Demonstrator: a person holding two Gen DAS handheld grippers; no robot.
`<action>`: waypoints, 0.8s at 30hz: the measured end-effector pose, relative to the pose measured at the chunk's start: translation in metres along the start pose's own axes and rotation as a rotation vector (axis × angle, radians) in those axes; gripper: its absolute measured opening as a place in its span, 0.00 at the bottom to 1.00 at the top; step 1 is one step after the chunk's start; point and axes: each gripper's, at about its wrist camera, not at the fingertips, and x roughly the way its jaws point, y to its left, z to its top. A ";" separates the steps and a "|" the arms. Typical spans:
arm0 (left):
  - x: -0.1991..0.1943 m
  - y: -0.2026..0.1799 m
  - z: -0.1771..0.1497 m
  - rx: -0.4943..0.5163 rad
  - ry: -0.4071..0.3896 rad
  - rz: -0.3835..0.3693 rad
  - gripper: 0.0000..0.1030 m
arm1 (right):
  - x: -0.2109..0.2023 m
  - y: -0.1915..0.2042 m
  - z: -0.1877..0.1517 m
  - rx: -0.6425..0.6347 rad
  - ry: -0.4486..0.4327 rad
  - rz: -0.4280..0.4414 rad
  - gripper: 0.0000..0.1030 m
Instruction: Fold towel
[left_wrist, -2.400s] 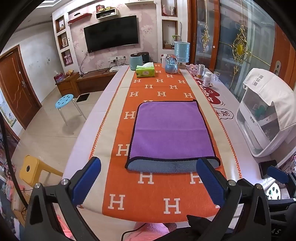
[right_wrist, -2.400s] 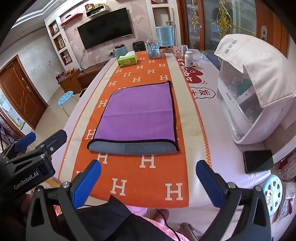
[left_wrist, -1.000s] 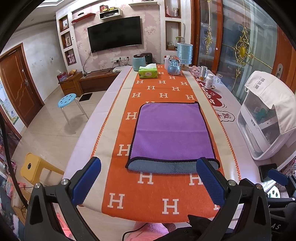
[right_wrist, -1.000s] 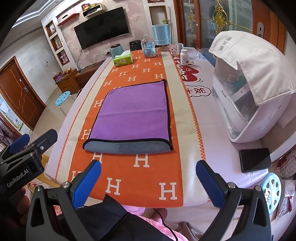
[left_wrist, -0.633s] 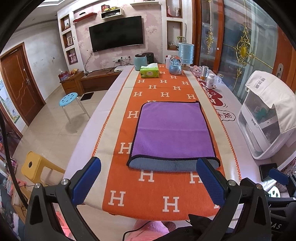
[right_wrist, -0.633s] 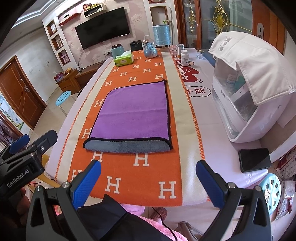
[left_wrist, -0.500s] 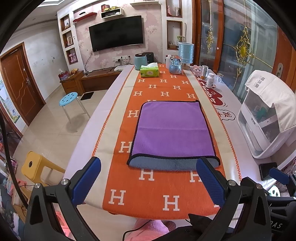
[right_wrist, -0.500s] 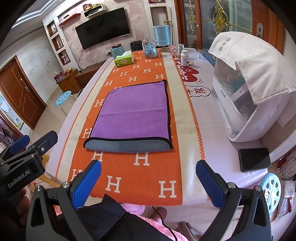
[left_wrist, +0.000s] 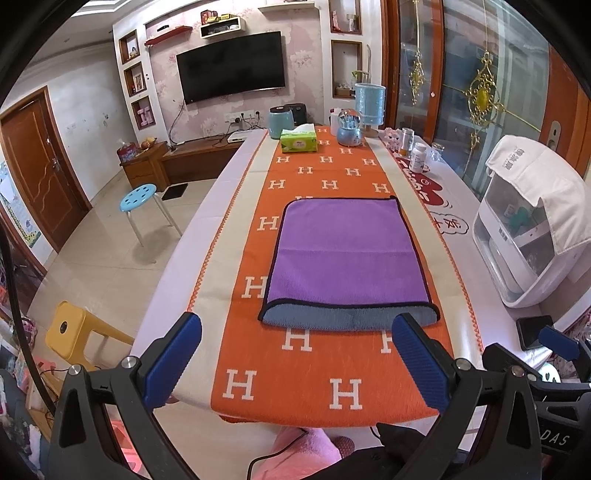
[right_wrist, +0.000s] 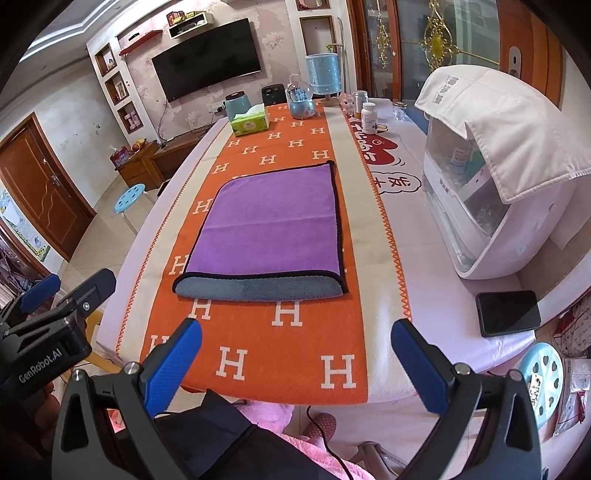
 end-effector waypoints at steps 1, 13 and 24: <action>-0.002 0.000 -0.003 0.002 0.005 -0.002 0.99 | -0.001 0.000 -0.001 0.001 0.000 0.000 0.99; 0.016 0.004 -0.015 0.031 0.106 -0.052 0.99 | 0.000 0.001 -0.006 0.002 -0.001 0.015 0.99; 0.077 0.003 -0.014 0.111 0.211 -0.073 0.99 | 0.029 0.000 0.004 -0.050 -0.025 0.006 0.99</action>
